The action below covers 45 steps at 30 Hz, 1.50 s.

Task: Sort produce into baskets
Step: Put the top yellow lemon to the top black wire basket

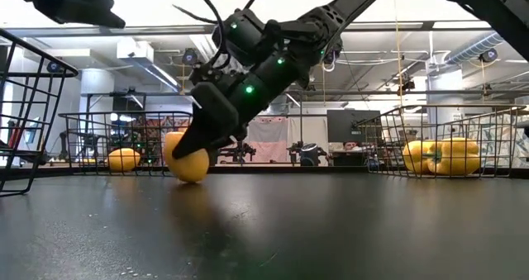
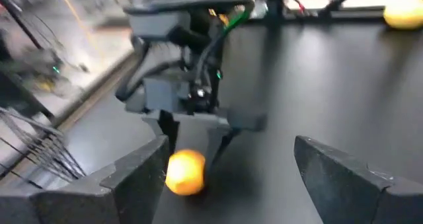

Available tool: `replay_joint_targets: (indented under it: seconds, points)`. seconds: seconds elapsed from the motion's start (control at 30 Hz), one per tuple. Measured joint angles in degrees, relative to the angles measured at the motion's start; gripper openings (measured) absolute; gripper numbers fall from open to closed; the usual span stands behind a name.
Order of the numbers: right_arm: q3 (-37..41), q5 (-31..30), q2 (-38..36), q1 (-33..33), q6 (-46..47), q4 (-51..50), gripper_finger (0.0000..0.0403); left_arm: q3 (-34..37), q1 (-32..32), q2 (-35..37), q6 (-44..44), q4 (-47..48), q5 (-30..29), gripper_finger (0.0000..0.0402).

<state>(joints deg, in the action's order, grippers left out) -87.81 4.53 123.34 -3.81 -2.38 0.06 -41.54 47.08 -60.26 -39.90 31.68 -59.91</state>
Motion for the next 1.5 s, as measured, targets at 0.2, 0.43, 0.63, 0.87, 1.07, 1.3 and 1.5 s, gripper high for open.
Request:
replay_joint_targets:
  seconds: [0.2, 0.43, 0.63, 0.87, 1.07, 1.3, 1.5]
  points:
    - [0.1, 0.0, -0.4, 0.2, 2.4, -2.5, 0.0333, 0.0, -9.7, -0.1, 0.9, -0.1, 13.1, 0.0306]
    - [0.1, -0.1, -6.6, 0.8, 5.0, -16.1, 0.0368, 0.0, -24.5, -2.3, 10.8, -2.8, 25.4, 0.0306]
    - [0.3, -8.1, -15.7, 5.9, 6.1, -29.4, 0.0366, 0.0, -36.0, -6.3, 24.4, -9.2, 41.5, 0.0306]
    - [0.6, -26.2, -21.9, 16.9, 12.0, -39.2, 0.0366, -2.4, -42.8, -14.8, 18.6, -9.4, 43.0, 0.0306]
    - [0.7, -34.7, -22.5, 24.9, 18.4, -43.4, 0.0365, -5.6, -42.4, -21.9, 4.1, -8.5, 41.0, 0.0306]
    - [2.2, -36.1, -21.7, 30.0, 24.3, -45.2, 0.0365, -8.5, -41.6, -28.7, -5.4, -8.8, 39.3, 0.0306]
    - [5.3, -36.1, -21.7, 31.0, 27.0, -45.4, 0.0365, -8.5, -41.6, -35.5, -5.1, -8.1, 38.3, 0.0306]
